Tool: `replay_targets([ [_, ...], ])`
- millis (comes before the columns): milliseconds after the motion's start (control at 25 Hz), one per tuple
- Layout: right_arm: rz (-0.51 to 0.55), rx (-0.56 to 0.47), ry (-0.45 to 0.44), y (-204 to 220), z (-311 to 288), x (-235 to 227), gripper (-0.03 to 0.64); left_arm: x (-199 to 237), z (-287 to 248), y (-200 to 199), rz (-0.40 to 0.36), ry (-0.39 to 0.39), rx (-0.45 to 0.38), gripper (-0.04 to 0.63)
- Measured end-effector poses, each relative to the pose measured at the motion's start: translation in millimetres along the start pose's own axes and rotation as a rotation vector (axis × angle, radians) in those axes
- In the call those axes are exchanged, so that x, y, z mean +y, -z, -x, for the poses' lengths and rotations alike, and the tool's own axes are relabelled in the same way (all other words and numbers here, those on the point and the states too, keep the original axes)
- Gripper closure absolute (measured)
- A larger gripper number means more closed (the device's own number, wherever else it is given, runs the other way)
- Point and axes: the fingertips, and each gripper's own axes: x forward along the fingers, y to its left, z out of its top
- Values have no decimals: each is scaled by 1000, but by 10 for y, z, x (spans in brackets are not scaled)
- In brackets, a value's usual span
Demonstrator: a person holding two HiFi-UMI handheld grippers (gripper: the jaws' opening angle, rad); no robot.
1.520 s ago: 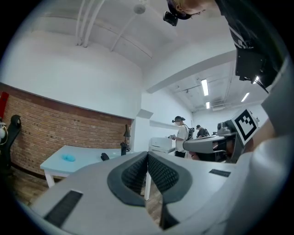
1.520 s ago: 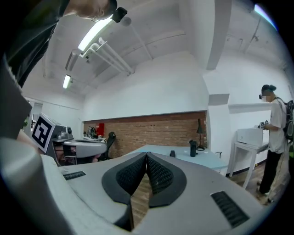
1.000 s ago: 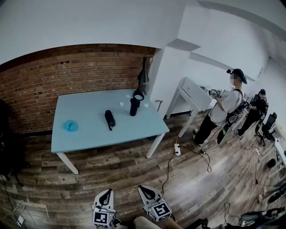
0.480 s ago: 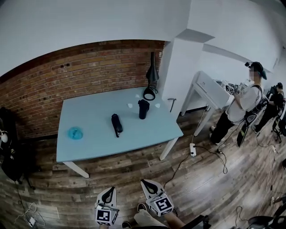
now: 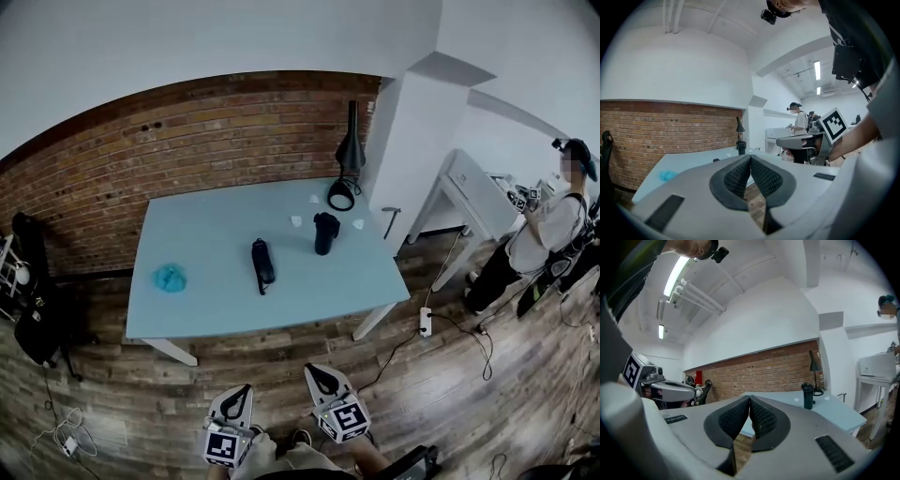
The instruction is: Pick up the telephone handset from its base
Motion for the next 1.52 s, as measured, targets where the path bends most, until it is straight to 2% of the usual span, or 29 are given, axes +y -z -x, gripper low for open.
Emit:
replay_targets([
  [240,32,25,20,11,-566,-121,600,472,-479,85,35,49,9,572],
  [440,84,30,51,-254,-1141,-203,600,997,-954,-146,71,99,-95,572],
  [600,98,18,85,-495,-1576,-223,600,1342,-1200,-320,62,150,-127,572],
  [720,112,26,77,-508,-1854,-120,600,1599,-1332,-376,58,163,-131,572],
  [880,117,59,48,-373,-2105,-47,600,1852,-1487,-282,87,151,-113,572],
  [1000,110,62,43,-327,-2296,-184,600,2010,-1656,-197,89,135,-88,572],
  [1120,86,55,42,-280,-2523,-422,600,2149,-1869,-136,89,110,-43,572],
  [1240,50,40,34,-250,-2833,-738,600,2305,-2142,-163,81,71,-36,572],
  [1360,21,17,15,-302,-3207,-1075,600,2470,-2440,-284,65,25,-26,572],
  [1520,-15,-6,-17,-417,-3668,-1496,600,2647,-2796,-506,89,-28,-22,572],
])
